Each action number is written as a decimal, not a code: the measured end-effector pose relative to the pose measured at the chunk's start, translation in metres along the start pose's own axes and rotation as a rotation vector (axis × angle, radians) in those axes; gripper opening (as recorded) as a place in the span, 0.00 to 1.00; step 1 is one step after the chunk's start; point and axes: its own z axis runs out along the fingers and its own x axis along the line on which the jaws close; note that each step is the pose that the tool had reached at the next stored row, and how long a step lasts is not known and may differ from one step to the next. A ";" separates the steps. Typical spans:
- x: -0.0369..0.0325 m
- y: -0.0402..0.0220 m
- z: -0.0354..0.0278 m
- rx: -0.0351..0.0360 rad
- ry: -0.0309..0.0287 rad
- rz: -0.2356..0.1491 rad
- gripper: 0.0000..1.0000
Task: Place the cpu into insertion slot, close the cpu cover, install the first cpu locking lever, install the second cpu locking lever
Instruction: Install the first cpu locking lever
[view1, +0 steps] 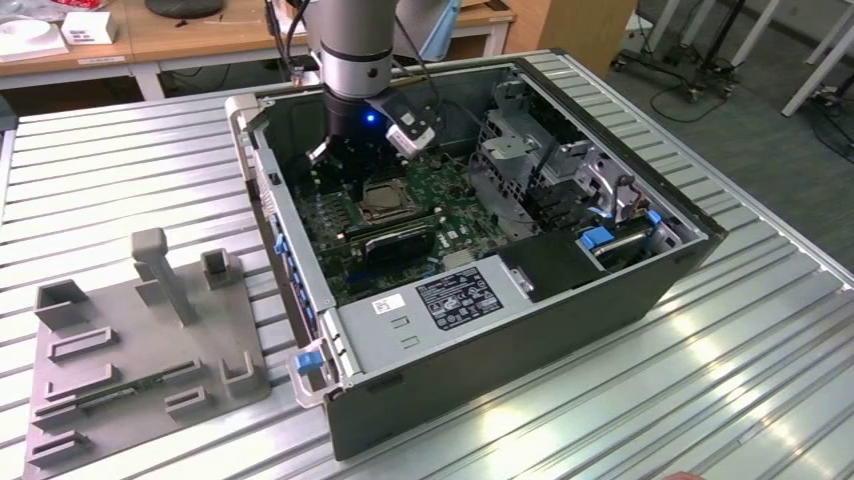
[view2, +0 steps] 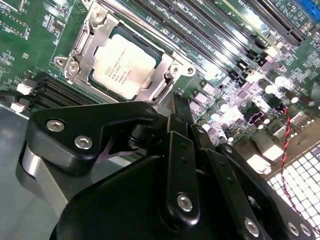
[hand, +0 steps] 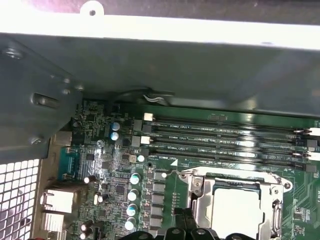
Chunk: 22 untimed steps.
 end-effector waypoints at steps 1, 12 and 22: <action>0.0000 0.0000 0.0000 0.0000 0.0000 0.000 0.11; 0.0002 0.0005 -0.0179 0.0003 -0.0007 0.000 0.11; 0.0002 0.0012 -0.0391 0.0004 -0.0014 0.000 0.11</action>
